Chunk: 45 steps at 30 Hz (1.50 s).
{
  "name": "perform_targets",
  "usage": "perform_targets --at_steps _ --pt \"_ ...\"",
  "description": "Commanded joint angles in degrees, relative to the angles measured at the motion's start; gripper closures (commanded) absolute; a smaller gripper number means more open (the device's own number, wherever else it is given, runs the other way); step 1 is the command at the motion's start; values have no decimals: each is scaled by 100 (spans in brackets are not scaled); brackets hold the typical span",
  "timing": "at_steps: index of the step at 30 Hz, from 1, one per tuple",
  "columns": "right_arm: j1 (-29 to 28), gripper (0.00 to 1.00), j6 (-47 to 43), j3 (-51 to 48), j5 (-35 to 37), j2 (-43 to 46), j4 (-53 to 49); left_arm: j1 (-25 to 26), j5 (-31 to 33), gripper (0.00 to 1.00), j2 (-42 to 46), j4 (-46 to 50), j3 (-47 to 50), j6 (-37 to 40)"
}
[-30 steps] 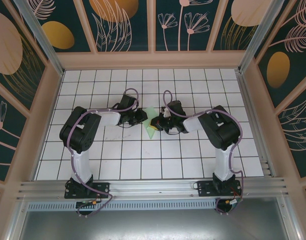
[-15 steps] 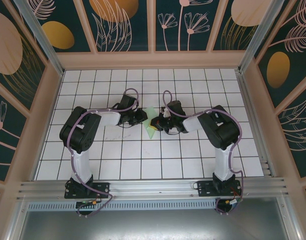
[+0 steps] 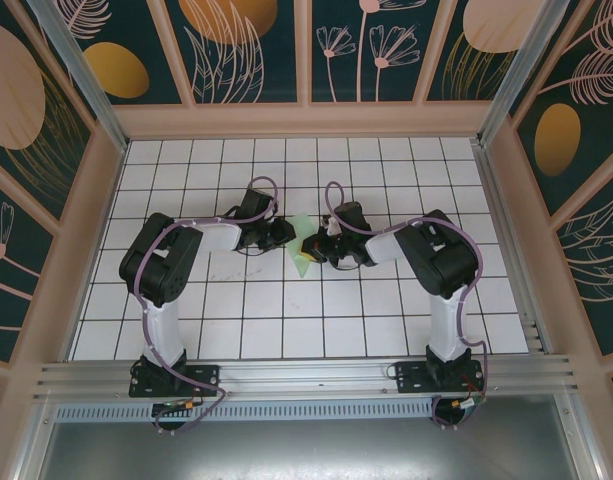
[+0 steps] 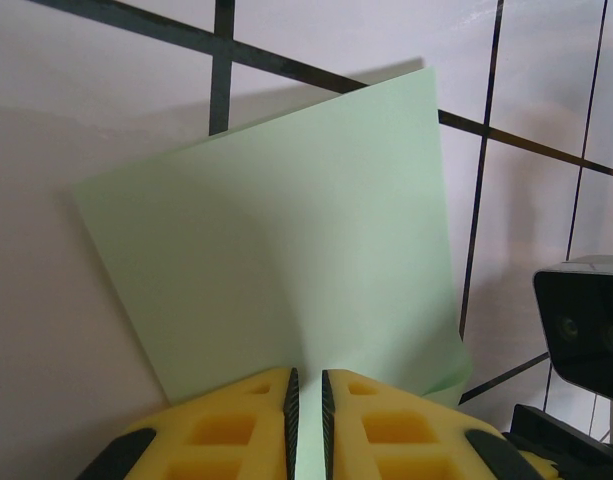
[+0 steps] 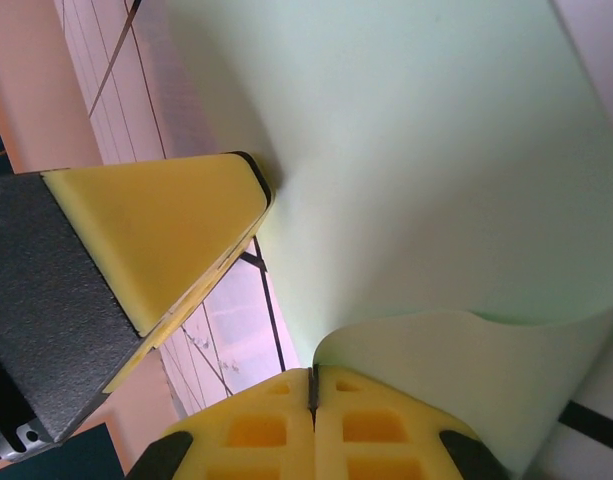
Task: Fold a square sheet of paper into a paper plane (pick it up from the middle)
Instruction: Third fold the triangle at the center of the table.
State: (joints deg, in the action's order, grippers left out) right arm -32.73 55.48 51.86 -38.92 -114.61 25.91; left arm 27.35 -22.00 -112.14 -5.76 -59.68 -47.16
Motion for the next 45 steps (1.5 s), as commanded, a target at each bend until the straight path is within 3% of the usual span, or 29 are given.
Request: perform_targets --at_steps 1,20,33,38,41,45 --pt "-52 93 -188 166 -26 -185 -60 24 -22 81 -114 145 -43 92" --pt "-67 92 -447 275 145 -309 -509 24 23 81 -38 197 -59 108" --pt "-97 72 -609 352 270 -352 -854 -133 1109 66 808 734 -285 -159" --pt "-103 66 -642 374 292 -354 -912 -189 1178 63 1057 667 -77 -243" --pt "-111 67 -659 387 322 -353 -948 -191 1023 64 1166 519 84 -287" --pt "-115 80 -694 417 421 -357 -1091 -180 726 71 1279 302 298 -309"
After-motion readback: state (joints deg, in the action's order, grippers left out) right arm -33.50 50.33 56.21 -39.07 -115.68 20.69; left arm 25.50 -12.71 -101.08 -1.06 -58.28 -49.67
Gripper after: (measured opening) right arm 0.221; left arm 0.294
